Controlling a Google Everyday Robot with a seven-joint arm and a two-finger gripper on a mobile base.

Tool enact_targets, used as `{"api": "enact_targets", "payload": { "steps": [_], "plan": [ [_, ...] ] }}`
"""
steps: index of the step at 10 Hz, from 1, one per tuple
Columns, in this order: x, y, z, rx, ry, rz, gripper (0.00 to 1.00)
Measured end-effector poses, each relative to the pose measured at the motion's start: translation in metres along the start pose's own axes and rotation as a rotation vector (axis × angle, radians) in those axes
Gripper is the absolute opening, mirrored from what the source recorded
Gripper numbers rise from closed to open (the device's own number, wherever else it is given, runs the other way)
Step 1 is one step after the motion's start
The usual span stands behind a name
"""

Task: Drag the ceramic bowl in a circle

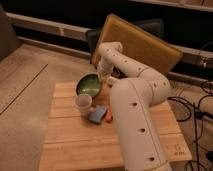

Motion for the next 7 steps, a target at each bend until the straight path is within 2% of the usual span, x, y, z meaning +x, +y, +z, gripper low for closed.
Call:
{"api": "enact_targets", "payload": {
  "steps": [2,3,5,7],
  "plan": [
    [0.016,-0.009,-0.007,0.023,0.014,0.014,0.0],
    [0.026,-0.019,-0.011,0.052,0.025,0.021,0.0],
    [0.043,-0.05,-0.02,0.145,0.049,0.036,0.0],
    [0.046,-0.079,-0.025,0.234,0.07,0.039,0.0]
  ]
}}
